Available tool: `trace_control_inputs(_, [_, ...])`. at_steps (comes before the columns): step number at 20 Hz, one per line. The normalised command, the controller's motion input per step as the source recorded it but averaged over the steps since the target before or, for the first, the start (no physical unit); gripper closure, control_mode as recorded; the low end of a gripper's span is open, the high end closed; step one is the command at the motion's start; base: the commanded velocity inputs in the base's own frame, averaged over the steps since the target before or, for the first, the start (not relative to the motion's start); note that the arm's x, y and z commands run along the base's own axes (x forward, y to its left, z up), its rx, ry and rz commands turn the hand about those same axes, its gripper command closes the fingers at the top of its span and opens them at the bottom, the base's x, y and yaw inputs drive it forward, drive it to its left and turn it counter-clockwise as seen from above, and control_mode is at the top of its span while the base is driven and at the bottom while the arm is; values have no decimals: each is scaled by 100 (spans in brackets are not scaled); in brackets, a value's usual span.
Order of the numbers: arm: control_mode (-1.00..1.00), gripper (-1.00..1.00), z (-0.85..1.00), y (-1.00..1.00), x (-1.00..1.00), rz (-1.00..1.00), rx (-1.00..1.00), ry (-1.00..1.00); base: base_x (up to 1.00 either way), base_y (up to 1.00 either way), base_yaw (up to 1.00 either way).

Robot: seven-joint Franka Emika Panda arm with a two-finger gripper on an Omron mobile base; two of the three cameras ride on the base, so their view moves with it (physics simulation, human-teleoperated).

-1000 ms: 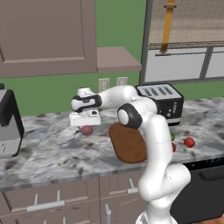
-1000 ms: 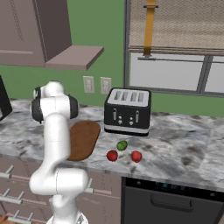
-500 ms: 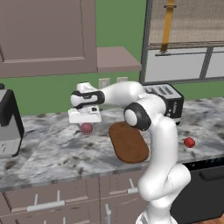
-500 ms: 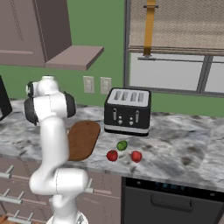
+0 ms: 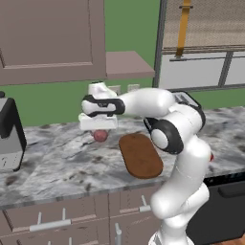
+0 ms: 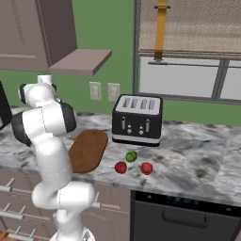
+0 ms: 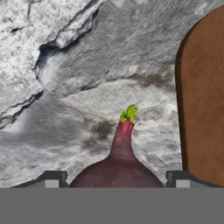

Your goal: Place the avocado, onion, tomato, and bell pepper on the cutting board.

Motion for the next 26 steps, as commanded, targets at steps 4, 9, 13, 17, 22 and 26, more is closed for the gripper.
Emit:
trace_control_inputs(4, [-100,100,14,-41,-64,0,0,-14,0,0,0])
trace_control_inputs(9, [-100,100,40,-40,-66,0,0,-21,0,0,0])
trace_control_inputs(13, [-100,100,44,-50,-43,0,0,-18,0,0,0])
trace_control_inputs(17, [-100,100,46,-47,-12,0,0,-13,0,0,0])
trace_control_inputs(22, [-100,100,21,-38,0,0,0,-3,0,0,0])
trace_control_inputs(26, [-100,100,1,-35,0,0,0,0,0,0,0])
